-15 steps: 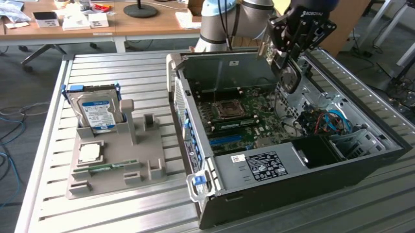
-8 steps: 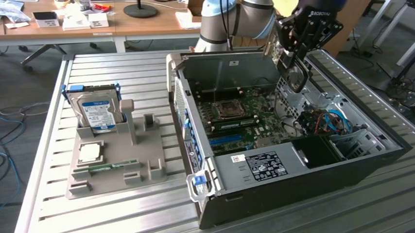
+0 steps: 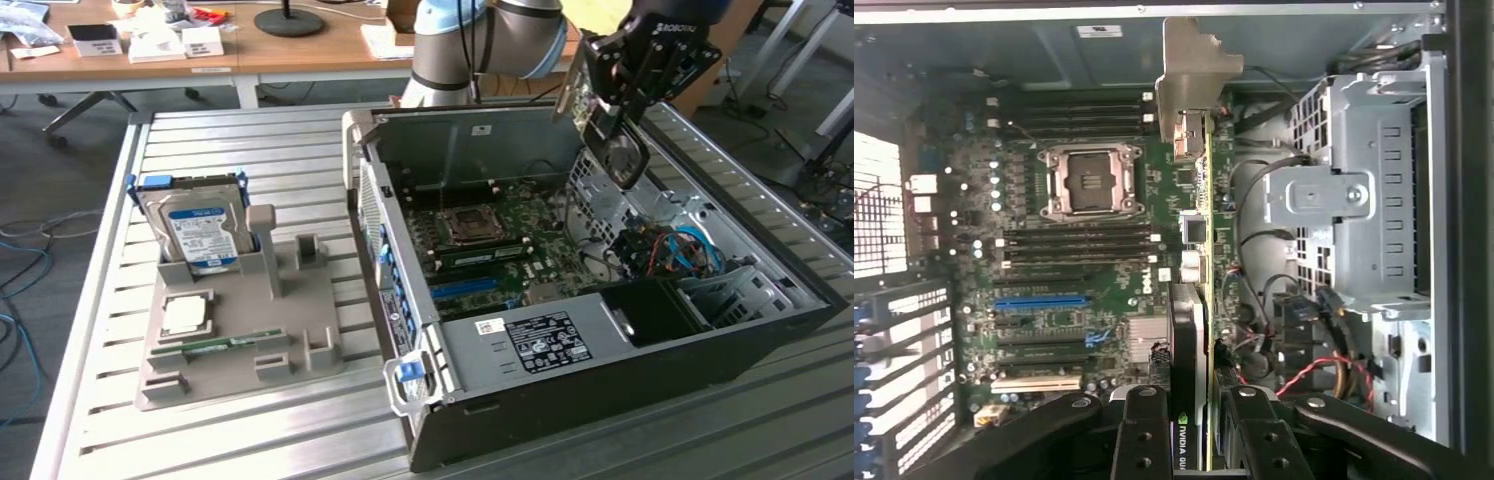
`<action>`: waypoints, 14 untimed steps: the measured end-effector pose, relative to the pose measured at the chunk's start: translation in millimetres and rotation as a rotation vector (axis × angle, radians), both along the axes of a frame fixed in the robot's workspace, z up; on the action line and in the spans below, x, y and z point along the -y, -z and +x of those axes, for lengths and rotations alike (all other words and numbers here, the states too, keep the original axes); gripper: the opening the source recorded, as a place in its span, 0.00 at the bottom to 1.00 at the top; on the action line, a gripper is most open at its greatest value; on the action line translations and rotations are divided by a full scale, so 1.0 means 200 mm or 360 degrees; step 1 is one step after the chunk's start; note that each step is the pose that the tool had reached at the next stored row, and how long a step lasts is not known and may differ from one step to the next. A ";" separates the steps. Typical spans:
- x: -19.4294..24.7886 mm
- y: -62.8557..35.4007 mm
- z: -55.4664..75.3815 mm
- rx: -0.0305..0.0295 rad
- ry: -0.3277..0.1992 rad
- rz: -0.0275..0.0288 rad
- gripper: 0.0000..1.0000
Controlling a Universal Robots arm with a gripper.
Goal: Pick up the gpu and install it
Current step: 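Pick up the gpu and move the gpu toward the slot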
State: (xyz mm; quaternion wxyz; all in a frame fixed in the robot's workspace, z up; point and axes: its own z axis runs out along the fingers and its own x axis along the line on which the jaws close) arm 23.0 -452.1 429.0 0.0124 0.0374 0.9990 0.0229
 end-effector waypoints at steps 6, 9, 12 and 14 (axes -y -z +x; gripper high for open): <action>0.000 0.000 0.05 0.00000 0.0000 0.00001 0.27; 0.000 0.000 0.07 0.00001 0.0000 0.00001 0.27; 0.000 0.000 0.09 0.00000 0.0000 0.00001 0.27; 0.000 0.000 0.10 0.00000 0.0000 0.00000 0.27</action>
